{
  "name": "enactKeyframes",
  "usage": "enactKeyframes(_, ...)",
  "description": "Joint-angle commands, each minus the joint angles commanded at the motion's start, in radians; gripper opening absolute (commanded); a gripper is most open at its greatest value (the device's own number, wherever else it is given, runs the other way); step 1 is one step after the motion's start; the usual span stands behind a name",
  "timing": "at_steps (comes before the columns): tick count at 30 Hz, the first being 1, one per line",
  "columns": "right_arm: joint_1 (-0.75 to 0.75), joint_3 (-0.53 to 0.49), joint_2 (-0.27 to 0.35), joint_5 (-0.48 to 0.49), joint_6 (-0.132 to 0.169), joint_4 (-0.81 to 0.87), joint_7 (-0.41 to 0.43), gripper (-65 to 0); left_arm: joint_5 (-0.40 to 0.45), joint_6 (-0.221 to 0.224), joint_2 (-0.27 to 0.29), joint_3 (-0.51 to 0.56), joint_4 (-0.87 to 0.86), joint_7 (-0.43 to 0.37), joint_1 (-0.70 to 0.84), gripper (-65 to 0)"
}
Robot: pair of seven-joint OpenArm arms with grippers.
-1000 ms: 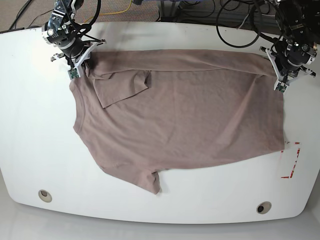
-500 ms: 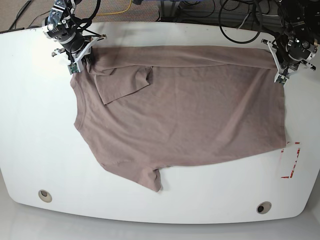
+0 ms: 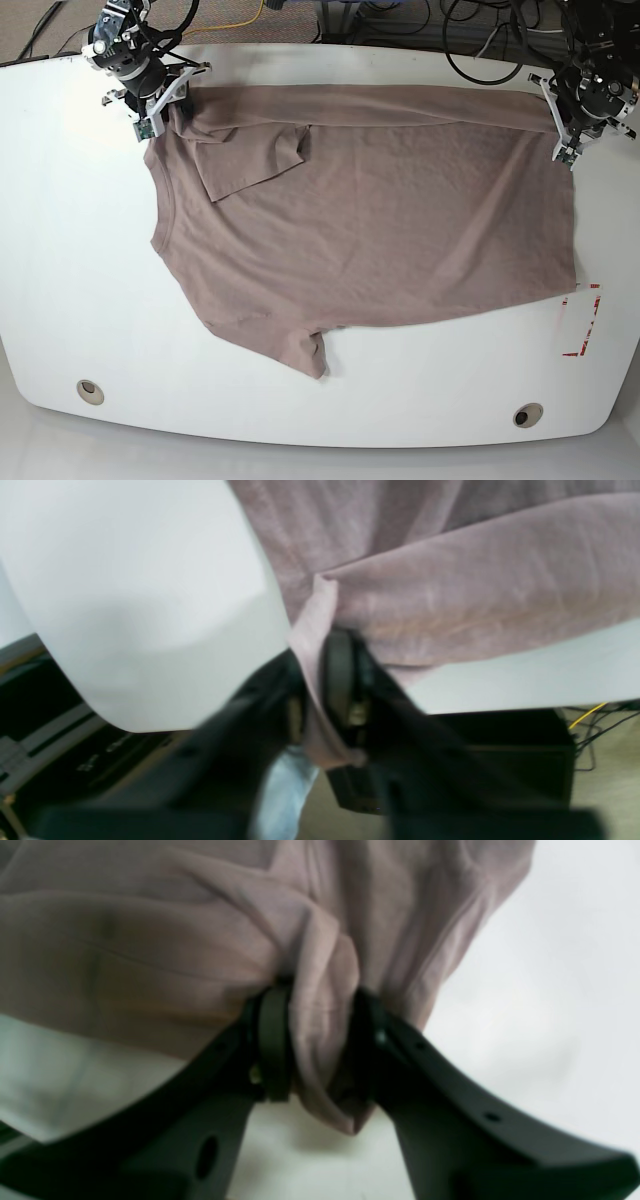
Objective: Layout the t-shirt on the table in an organized manner, then fold the t-shirt properly
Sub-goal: 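Lay the held shirt edge down and open both grippers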
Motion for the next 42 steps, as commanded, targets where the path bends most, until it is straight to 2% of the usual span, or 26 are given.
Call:
enactKeyframes(3, -0.011, 0.0, 0.0, 0.0, 0.0, 0.003, 0.0, -35.8, 0.0, 0.0, 0.0, -0.002, 0.0, 0.0, 0.002, -19.3)
enactKeyframes(4, -0.012, 0.002, 0.0, -0.002, 0.0, 0.011, 0.0, -33.8, 0.0, 0.0, -0.002, -0.002, 0.0, 0.0, 0.002, -15.3)
enactKeyframes(5, -0.018, 0.006, 0.0, -0.005, 0.0, 0.018, 0.0, -32.2, 0.0, 0.0, -0.003, -0.002, 0.0, 0.0, 0.002, -14.0)
enactKeyframes(8, -0.034, 0.034, -0.002, 0.002, 0.0, 0.052, 0.0, -27.9, 0.0, 0.0, -0.018, -0.002, 0.0, 0.002, 0.002, -14.0)
enactKeyframes(13, -0.048, 0.072, -0.038, 0.0, 0.0, 0.13, -0.002, -19.2, -0.005, 0.0, -0.037, -0.021, 0.008, 0.002, -0.003, -14.0)
enactKeyframes(17, -0.064, 0.074, -0.04, 0.002, 0.0, 0.15, -0.002, -15.9, -0.006, 0.0, -0.038, -0.061, 0.012, 0.003, -0.037, -13.9)
enactKeyframes(19, -0.064, 0.074, -0.04, 0.002, 0.0, 0.152, -0.002, -16.0, -0.005, 0.0, -0.041, -0.066, 0.012, 0.003, -0.058, -13.9)
enactKeyframes(25, -0.066, 0.074, -0.04, 0.002, 0.0, 0.169, -0.002, -16.0, -0.008, 0.0, -0.097, -0.068, 0.012, 0.014, -0.098, -13.9)
enactKeyframes(30, -0.041, 0.074, -0.038, 0.002, 0.0, 0.173, 0.0, -16.0, -0.008, 0.0, -0.094, -0.12, 0.035, 0.012, -0.16, -13.9)
enactKeyframes(37, 0.052, 0.071, -0.041, 0.002, 0.0, 0.172, -0.002, -16.0, -0.006, 0.0, -0.089, -0.124, 0.035, 0.014, -0.239, -13.9)
enactKeyframes(42, 0.129, 0.069, -0.043, 0.003, 0.0, 0.164, -0.006, -15.9, -0.006, 0.0, -0.057, -0.124, 0.034, 0.012, -0.238, -13.9)
